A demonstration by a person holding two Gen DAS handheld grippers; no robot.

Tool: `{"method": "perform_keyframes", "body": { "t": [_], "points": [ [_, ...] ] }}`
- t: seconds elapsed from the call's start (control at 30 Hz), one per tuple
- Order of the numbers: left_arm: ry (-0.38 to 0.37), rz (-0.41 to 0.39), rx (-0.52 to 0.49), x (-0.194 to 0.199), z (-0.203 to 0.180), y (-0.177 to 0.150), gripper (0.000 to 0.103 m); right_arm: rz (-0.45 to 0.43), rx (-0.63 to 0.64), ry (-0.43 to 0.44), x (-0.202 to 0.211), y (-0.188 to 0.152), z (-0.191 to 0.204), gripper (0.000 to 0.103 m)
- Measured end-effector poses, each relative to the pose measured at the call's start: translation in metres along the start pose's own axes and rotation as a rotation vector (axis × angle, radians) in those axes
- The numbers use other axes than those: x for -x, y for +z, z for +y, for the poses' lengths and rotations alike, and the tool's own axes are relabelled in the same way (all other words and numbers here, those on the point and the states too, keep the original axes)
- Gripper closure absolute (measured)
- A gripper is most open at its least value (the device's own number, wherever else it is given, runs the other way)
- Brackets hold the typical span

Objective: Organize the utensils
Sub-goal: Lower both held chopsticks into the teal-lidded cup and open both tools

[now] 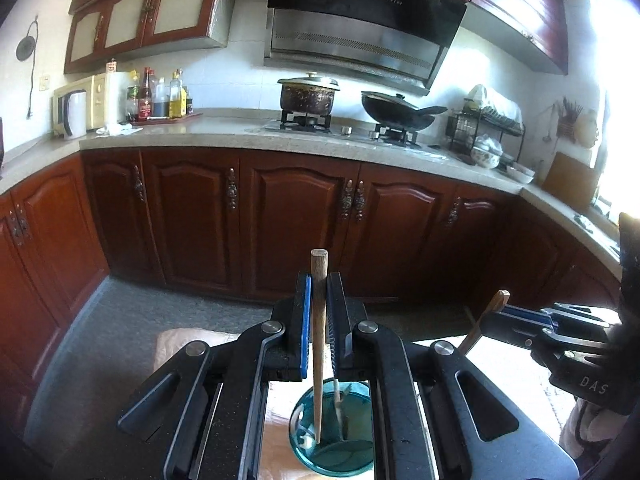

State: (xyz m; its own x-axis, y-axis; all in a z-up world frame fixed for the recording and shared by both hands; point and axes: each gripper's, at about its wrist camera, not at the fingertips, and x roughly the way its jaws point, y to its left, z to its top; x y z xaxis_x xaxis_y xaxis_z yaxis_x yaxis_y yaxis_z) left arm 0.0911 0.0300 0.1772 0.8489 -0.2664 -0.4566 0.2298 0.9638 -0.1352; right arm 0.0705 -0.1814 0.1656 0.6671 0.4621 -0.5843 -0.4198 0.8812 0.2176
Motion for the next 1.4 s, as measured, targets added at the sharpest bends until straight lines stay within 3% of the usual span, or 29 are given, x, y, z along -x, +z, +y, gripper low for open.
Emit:
{"method": "perform_keyframes", "body": {
  "t": [0.73, 1.4],
  "points": [
    [0.001, 0.074, 0.042, -0.047, 0.004, -0.026, 0.097, 0.103, 0.012, -0.018, -0.05, -0.018, -0.002, 0.093],
    [-0.006, 0.157, 0.039, -0.069, -0.003, -0.059, 0.097, 0.221, -0.038, 0.02, -0.095, -0.047, -0.01, 0.093]
  ]
}}
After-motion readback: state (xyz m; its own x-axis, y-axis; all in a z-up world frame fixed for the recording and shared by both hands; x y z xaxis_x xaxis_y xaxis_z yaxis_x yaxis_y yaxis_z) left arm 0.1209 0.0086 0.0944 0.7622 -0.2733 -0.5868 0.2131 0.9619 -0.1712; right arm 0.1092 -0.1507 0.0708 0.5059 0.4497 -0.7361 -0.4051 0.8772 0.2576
